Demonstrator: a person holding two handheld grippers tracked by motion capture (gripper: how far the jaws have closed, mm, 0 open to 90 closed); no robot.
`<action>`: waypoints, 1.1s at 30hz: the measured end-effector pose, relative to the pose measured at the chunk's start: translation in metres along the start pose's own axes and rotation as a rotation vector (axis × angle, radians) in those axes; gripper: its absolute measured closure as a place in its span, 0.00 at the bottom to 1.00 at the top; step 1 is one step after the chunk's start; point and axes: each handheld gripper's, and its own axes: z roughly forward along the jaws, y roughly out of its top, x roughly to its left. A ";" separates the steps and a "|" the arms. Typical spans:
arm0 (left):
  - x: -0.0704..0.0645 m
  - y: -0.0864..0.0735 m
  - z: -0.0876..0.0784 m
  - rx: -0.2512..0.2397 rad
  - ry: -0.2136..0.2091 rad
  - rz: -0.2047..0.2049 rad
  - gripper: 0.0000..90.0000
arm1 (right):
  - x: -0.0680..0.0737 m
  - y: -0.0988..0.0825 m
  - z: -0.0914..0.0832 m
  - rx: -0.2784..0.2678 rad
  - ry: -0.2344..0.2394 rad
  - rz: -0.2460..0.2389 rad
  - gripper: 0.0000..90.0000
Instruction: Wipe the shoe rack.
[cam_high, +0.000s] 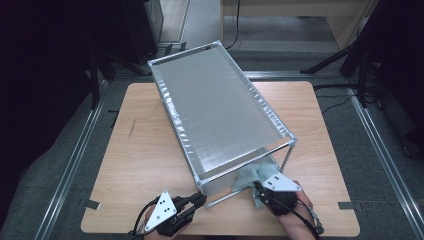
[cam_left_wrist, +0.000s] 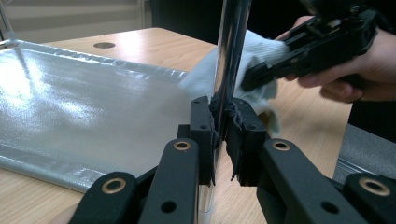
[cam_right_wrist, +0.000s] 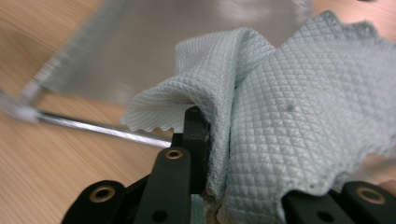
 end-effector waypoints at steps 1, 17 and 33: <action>0.000 0.000 0.000 0.000 0.000 0.000 0.91 | 0.002 0.003 0.003 -0.018 0.018 0.004 0.84; -0.001 0.000 0.000 0.006 0.006 0.001 0.90 | -0.033 -0.003 -0.027 0.014 -0.098 0.099 0.46; -0.002 0.000 0.000 0.006 0.009 0.000 0.90 | -0.011 -0.009 0.017 0.027 -0.254 0.148 0.40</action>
